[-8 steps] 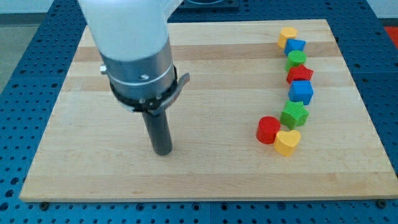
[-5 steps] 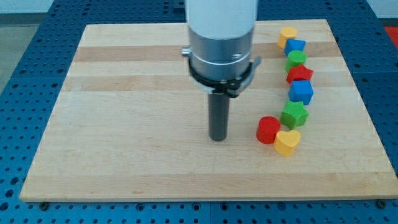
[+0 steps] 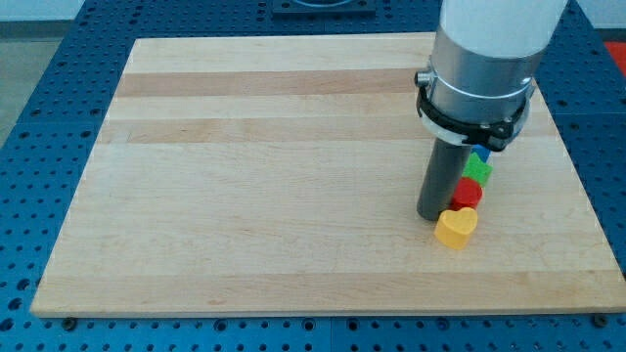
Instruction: Push the red circle below the green star
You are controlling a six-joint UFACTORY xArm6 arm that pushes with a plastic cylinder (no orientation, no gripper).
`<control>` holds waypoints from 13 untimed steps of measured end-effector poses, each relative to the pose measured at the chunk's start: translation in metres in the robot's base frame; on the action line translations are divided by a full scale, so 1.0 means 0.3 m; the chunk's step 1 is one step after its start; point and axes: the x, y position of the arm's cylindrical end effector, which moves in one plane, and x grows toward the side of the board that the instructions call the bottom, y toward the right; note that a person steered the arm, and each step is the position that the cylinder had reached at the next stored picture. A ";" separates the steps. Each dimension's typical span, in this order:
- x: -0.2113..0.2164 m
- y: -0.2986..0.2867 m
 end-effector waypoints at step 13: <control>0.214 -0.116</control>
